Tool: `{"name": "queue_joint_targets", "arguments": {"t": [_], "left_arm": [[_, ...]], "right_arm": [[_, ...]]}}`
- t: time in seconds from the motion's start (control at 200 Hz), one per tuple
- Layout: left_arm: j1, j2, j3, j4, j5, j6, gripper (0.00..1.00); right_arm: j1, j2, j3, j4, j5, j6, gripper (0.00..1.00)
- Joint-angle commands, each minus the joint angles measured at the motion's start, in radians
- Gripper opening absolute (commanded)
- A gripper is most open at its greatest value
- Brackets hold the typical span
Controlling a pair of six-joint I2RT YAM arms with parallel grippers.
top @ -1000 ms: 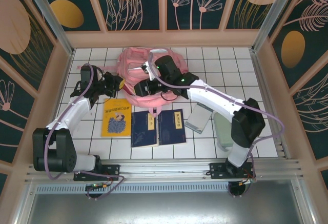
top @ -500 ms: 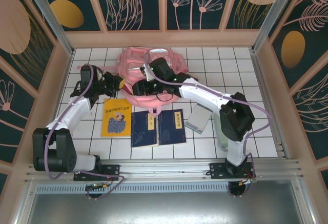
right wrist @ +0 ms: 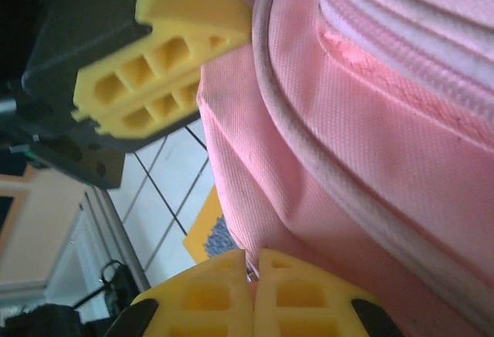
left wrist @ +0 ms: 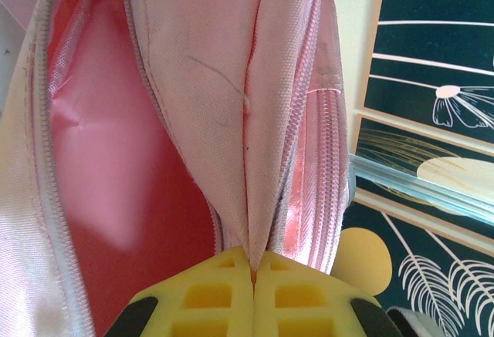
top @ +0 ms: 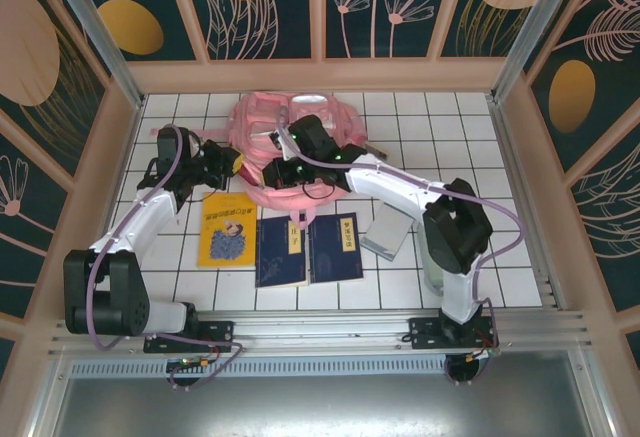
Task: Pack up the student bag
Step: Open the student bag at the top-center of the table.
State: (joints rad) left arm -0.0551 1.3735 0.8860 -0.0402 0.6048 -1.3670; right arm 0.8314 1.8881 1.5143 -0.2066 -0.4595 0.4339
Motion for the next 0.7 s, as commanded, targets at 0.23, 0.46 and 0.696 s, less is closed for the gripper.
{"name": "queue_joint_targets", "arguments": {"t": [0.23,0.46,0.696], "left_arm": [[0.005,-0.020,0.017,0.077,-0.035,-0.072,0.00],[0.010,-0.018,0.037,0.079,-0.040,-0.079,0.00],[0.078,-0.030,0.042,0.062,-0.015,-0.065,0.00]], "right_arm": [[0.077,-0.298,-0.321,0.260,0.312,-0.104,0.04],[0.072,-0.431,-0.472,0.318,0.466,-0.143,0.03],[-0.032,-0.507,-0.564,0.314,0.435,-0.149,0.02]]}}
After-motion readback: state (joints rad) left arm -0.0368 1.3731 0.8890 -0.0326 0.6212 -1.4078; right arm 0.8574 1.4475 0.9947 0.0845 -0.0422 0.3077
